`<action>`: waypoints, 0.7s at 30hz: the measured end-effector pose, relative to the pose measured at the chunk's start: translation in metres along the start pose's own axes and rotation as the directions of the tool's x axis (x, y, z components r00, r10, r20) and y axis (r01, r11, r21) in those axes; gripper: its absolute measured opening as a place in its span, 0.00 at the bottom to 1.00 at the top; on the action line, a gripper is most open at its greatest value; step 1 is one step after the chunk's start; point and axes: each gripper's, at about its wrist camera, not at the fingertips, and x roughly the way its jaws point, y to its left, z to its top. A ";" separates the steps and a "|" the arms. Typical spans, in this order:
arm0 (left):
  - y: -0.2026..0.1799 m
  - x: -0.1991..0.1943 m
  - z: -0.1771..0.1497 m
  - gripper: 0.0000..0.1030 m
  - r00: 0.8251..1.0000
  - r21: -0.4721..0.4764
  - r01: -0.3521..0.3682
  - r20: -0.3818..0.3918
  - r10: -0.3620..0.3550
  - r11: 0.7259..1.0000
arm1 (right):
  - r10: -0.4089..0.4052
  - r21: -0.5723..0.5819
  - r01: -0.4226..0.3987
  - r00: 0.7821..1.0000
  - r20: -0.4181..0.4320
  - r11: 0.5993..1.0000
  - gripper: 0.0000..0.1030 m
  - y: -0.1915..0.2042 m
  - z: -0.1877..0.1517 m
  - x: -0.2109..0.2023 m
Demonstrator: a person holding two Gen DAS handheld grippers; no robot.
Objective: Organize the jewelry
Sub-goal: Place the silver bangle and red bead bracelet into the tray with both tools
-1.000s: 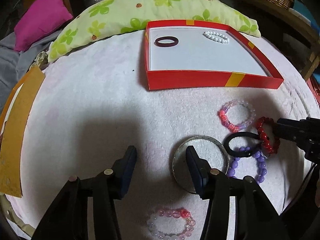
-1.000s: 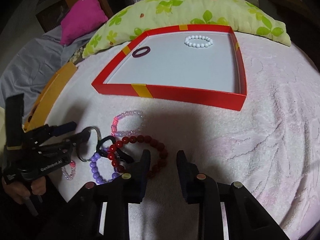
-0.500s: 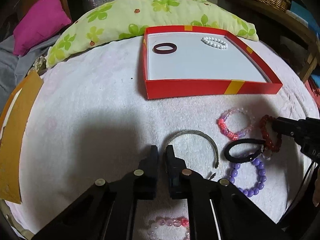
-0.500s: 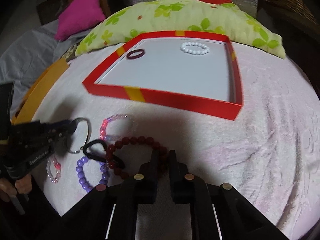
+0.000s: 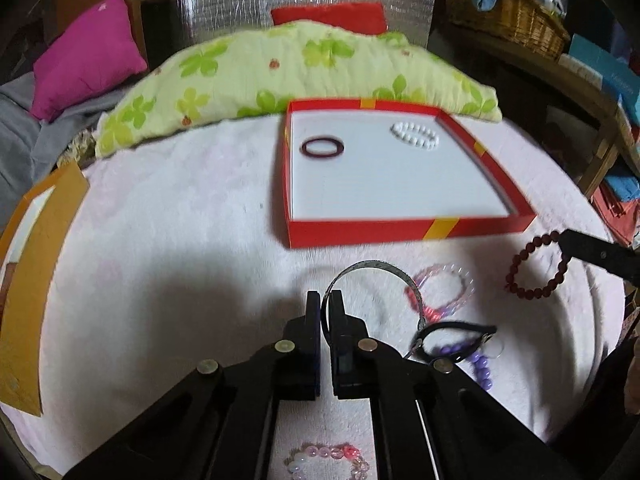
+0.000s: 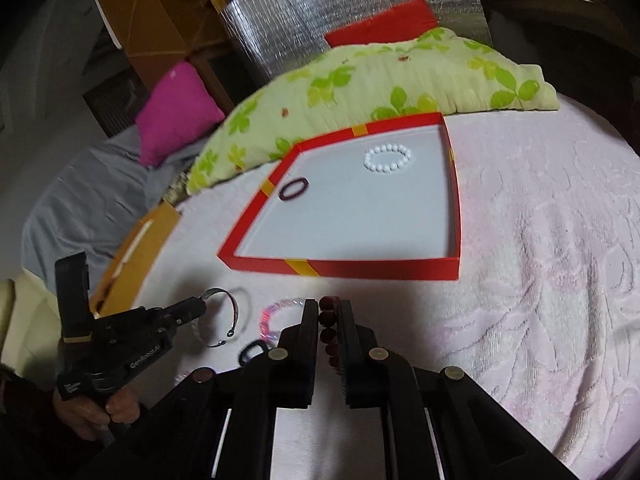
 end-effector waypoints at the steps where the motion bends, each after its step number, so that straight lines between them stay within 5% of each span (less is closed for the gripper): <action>1: 0.000 -0.004 0.002 0.04 1.000 -0.002 0.007 0.013 -0.007 1.000 | 0.015 0.008 -0.015 1.000 0.002 1.000 0.10 -0.001 0.000 -0.002; 12: 0.002 -0.011 0.039 0.04 0.997 -0.015 0.019 0.071 -0.018 1.000 | 0.101 0.073 -0.104 0.994 0.045 0.992 0.10 -0.007 0.022 -0.013; 21: -0.008 0.023 0.080 0.04 0.999 -0.035 0.002 0.048 0.000 0.999 | 0.047 0.061 -0.052 0.996 0.077 0.997 0.10 -0.007 0.076 0.013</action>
